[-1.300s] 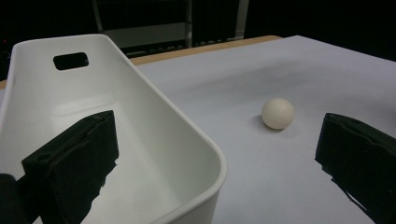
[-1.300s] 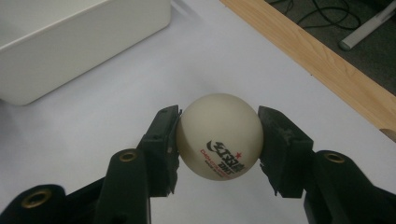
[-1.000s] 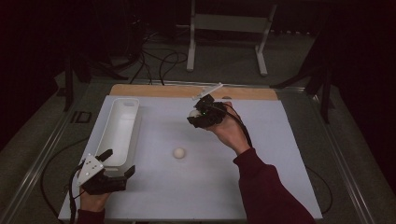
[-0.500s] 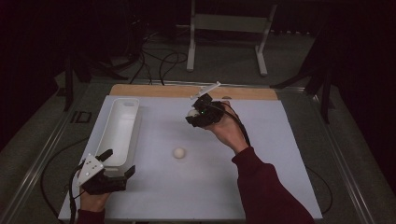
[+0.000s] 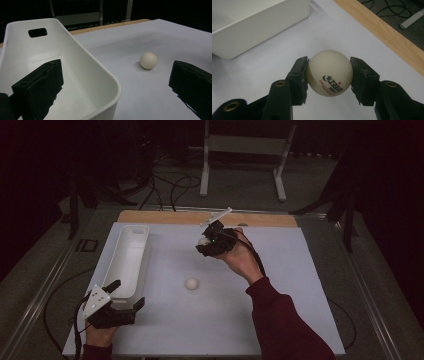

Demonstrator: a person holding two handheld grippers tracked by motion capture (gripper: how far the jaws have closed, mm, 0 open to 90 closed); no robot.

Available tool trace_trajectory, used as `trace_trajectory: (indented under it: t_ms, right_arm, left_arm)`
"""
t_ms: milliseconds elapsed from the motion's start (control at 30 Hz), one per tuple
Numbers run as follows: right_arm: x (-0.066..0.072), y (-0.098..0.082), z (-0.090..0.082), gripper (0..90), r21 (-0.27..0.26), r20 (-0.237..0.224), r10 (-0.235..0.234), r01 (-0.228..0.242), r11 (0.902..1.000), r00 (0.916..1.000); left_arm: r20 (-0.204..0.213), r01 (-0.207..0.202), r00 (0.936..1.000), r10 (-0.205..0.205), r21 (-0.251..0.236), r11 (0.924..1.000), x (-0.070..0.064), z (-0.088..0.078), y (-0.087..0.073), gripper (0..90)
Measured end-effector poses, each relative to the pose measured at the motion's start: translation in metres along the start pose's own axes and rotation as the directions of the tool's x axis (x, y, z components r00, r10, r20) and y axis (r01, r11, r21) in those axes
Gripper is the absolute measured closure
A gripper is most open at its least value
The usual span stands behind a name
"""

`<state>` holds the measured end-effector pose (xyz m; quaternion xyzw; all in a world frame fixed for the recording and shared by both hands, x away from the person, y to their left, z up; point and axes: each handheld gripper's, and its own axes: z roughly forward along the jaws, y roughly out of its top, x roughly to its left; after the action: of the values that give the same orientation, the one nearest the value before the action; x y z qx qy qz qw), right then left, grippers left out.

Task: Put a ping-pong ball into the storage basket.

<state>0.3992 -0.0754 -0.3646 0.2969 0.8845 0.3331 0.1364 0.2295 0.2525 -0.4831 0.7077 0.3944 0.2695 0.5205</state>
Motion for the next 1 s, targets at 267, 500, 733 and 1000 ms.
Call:
trace_trajectory:
  t_ms: [267, 500, 733, 1000]
  right_arm:
    - [0.004, 0.004, 0.001, 50.6, 0.001, 0.001, -0.013, 0.013, 0.9999, 0.9999]
    - [0.007, 0.007, 0.004, 50.6, 0.016, 0.007, -0.034, 0.034, 0.9993, 0.9994]
    - [0.010, 0.010, 0.005, 50.6, 0.019, -0.002, -0.039, 0.039, 0.9990, 0.9992]
    - [0.011, 0.011, 0.008, 50.6, 0.027, -0.005, -0.045, 0.045, 0.9986, 0.9990]
  left_arm:
    - [0.000, -0.001, 1.0000, 0.001, 0.000, 1.0000, 0.000, 0.000, 0.000, 0.0]
    - [0.000, 0.000, 1.0000, 0.000, -0.001, 1.0000, 0.000, 0.000, 0.000, 0.0]
    - [0.000, -0.001, 1.0000, 0.001, 0.000, 1.0000, 0.000, 0.000, 0.000, 0.0]
    - [-0.003, -0.001, 1.0000, 0.001, 0.002, 1.0000, 0.000, 0.000, 0.000, 0.0]
